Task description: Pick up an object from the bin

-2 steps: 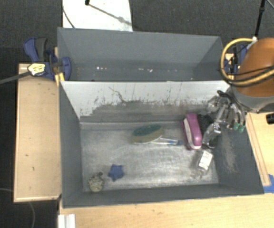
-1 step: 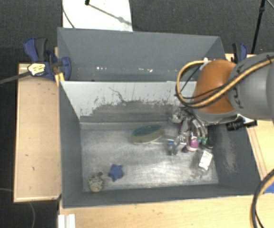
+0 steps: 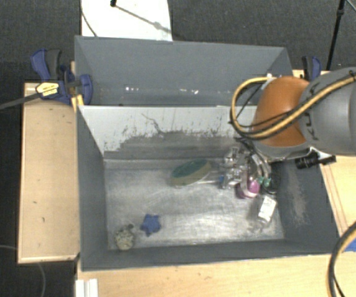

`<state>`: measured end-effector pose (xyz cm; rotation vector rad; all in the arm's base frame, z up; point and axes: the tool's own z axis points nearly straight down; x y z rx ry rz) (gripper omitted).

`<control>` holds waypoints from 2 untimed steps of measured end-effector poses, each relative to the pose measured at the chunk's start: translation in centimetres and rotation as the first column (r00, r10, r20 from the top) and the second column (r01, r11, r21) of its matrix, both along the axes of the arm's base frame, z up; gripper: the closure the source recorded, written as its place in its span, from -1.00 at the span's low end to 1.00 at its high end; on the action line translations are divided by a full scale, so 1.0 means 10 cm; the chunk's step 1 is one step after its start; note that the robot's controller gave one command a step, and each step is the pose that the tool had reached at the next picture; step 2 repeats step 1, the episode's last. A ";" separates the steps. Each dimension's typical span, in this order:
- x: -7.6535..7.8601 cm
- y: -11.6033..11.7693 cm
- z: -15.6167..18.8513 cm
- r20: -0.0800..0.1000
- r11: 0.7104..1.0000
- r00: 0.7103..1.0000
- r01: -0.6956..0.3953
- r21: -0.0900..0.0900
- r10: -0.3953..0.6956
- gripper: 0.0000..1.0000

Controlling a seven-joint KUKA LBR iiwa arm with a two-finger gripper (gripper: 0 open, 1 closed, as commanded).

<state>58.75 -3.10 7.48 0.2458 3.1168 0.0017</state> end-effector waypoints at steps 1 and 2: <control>-0.05 -0.06 1.72 -0.004 0.981 0.981 -0.194 -0.003 0.194 1.00; -0.05 -0.06 1.72 -0.004 0.981 0.981 -0.194 -0.003 0.194 1.00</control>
Offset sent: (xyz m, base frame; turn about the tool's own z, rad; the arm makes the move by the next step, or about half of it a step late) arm -0.0075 -0.0053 0.1667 -0.1955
